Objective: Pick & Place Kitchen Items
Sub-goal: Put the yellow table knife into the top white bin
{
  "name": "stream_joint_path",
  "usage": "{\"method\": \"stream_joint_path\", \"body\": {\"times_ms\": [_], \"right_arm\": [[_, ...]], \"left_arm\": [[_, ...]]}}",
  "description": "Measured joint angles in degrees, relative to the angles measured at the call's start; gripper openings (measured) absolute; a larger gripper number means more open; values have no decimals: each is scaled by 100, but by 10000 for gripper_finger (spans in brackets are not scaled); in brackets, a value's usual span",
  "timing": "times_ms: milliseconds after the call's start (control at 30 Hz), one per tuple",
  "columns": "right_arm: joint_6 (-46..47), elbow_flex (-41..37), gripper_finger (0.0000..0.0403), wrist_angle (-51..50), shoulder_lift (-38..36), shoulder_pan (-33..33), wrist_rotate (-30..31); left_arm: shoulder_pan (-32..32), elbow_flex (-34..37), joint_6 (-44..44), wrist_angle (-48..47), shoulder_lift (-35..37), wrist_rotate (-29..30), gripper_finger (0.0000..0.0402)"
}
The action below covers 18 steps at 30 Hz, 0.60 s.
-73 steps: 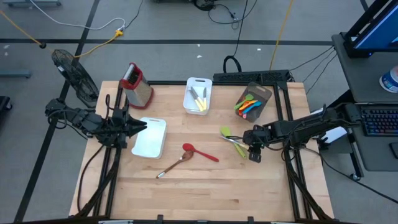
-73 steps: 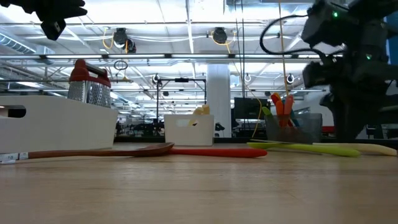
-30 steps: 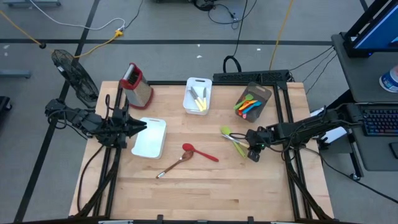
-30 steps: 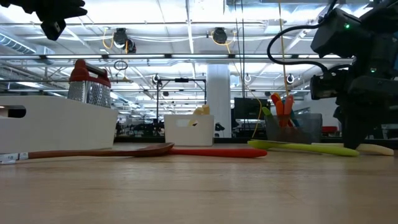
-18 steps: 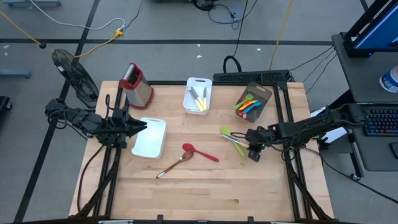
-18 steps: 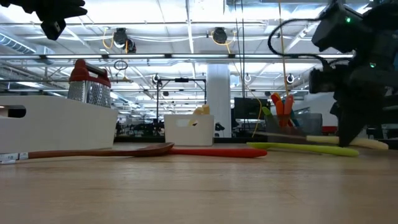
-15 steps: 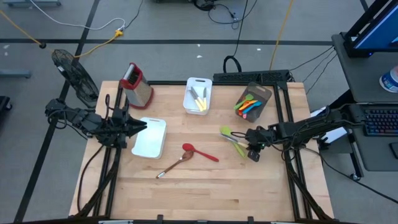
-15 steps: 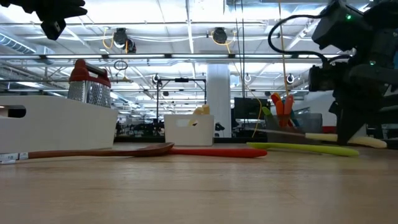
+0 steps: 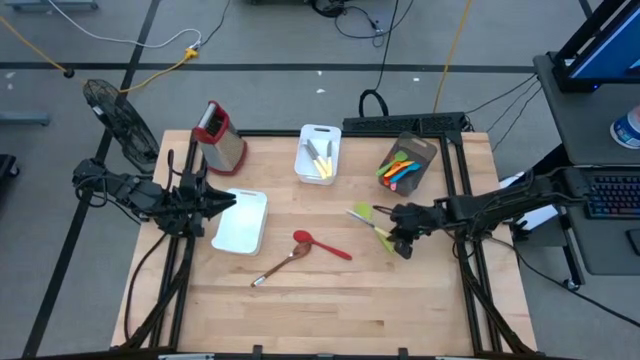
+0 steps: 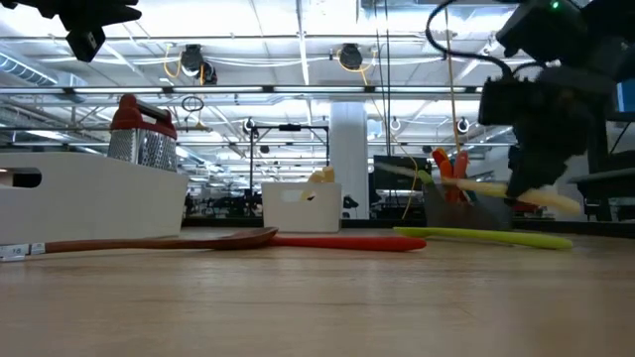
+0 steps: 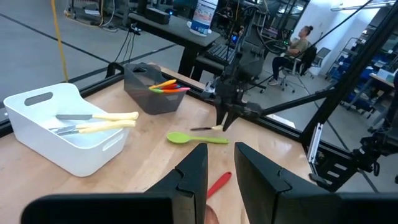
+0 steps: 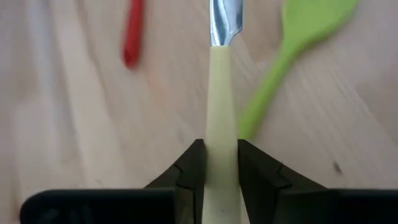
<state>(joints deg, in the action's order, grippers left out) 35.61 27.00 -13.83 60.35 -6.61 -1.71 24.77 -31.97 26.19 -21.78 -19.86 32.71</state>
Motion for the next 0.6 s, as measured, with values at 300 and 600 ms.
{"method": "stream_joint_path", "body": {"times_ms": [300,600], "right_arm": [[426,4,64,841,-319,0,-14],[672,11,64,1929,-371,-2,-726]], "left_arm": [[2,0,-206,-2,0,50,81],[2,0,-206,-15,-2,48,81]]}}
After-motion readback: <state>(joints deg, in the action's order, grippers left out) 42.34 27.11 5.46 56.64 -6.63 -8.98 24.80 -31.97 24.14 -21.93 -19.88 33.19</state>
